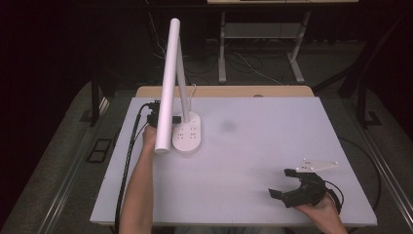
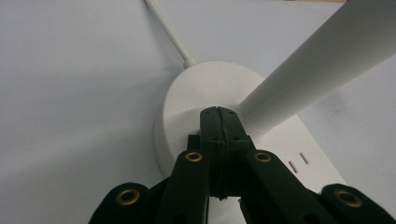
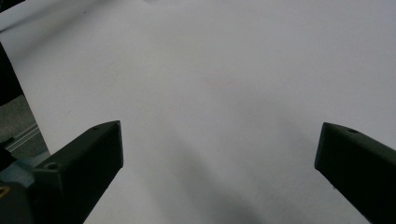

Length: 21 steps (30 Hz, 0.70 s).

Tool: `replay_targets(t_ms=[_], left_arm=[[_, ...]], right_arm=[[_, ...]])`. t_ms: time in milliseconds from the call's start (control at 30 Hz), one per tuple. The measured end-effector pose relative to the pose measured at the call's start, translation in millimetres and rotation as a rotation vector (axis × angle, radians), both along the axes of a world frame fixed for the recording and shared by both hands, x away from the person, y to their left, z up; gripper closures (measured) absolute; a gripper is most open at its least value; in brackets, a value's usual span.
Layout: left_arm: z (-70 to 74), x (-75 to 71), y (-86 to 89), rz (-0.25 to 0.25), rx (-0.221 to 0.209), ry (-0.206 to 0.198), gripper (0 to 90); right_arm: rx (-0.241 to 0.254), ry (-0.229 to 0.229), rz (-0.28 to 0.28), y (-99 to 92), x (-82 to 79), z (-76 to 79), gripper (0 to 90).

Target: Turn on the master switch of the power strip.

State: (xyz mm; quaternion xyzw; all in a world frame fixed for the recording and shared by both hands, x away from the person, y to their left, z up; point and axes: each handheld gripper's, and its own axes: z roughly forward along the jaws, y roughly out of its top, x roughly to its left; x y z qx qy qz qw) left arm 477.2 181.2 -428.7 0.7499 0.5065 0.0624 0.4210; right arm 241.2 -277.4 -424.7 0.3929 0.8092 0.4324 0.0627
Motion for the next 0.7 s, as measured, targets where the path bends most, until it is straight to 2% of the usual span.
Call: replay_targets(t_ms=[67, 100, 200, 400, 600, 700], left_arm=[[1.3, -1.1, -2.4, -0.007, 0.028, -0.017, 89.9], [2.2, -2.6, -5.0, -0.002, 0.024, -0.040, 89.8], [1.7, -2.6, -6.1, -0.008, 0.018, -0.041, 89.8], [3.2, -5.1, -7.9, 0.008, 0.030, -0.072, 89.8], [14.2, -9.4, -4.3, 0.011, 0.035, -0.105, 89.7], [21.8, -13.5, -1.7, 0.029, 0.040, -0.121, 89.5]], right_arm=[[-0.001, 0.000, 0.000, -0.4, -0.4, -0.1, 0.6], [0.000, 0.000, -0.002, -1.1, -0.1, -0.1, 0.6], [0.002, -0.005, -0.003, -1.7, 0.9, -0.2, 0.6], [0.003, -0.003, -0.008, -3.1, 1.0, 0.0, 0.6], [0.004, -0.005, -0.012, -4.6, 0.9, 0.5, 0.6], [0.004, -0.005, -0.011, -4.4, 1.1, 0.6, 0.6]])
